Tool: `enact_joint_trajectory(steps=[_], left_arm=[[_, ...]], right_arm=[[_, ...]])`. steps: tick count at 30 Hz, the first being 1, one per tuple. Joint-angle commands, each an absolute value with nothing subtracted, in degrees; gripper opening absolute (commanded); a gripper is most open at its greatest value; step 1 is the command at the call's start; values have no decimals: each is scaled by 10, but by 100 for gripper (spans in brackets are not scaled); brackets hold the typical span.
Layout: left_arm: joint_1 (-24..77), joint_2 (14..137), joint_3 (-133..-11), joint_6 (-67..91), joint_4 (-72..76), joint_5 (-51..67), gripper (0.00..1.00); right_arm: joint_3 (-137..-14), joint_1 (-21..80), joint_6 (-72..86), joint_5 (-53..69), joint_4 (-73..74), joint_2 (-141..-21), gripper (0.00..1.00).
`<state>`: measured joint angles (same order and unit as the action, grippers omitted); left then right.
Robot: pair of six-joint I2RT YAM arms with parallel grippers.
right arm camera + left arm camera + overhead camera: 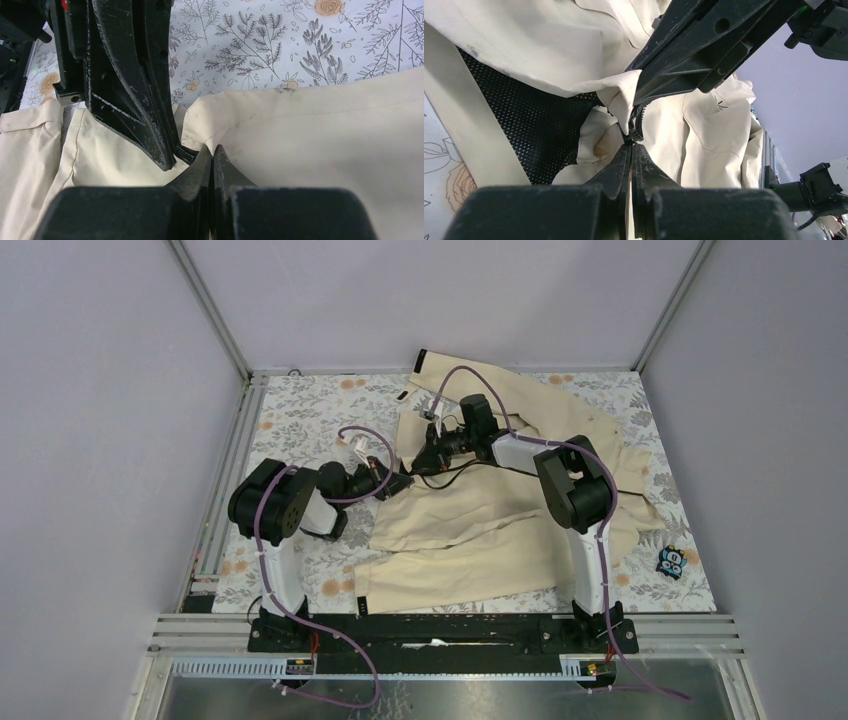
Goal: Zip up the jacket
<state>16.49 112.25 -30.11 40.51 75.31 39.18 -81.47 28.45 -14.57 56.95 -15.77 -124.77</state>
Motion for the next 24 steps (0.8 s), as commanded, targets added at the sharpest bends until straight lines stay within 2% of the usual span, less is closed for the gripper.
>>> enact_joint_trajectory(steps=[1,10,13,18,24], left_arm=[[173,1109,-306,392,808,363,0],[151,1109,-277,441,842,334,0],[136,1124,-256,479,899,340,4],[134,1126,-257,488,906,348,12],[134,1119,-251,481,907,348,15]], right_arm=[[-825,300,-138,596,-185,-1224,0],[-823,299,-135,589,-185,-1223,0],[-825,297,-131,589,-185,-1225,0],[-826,296,-129,591,-185,-1225,0],[-826,296,-129,590,-185,-1225,0]])
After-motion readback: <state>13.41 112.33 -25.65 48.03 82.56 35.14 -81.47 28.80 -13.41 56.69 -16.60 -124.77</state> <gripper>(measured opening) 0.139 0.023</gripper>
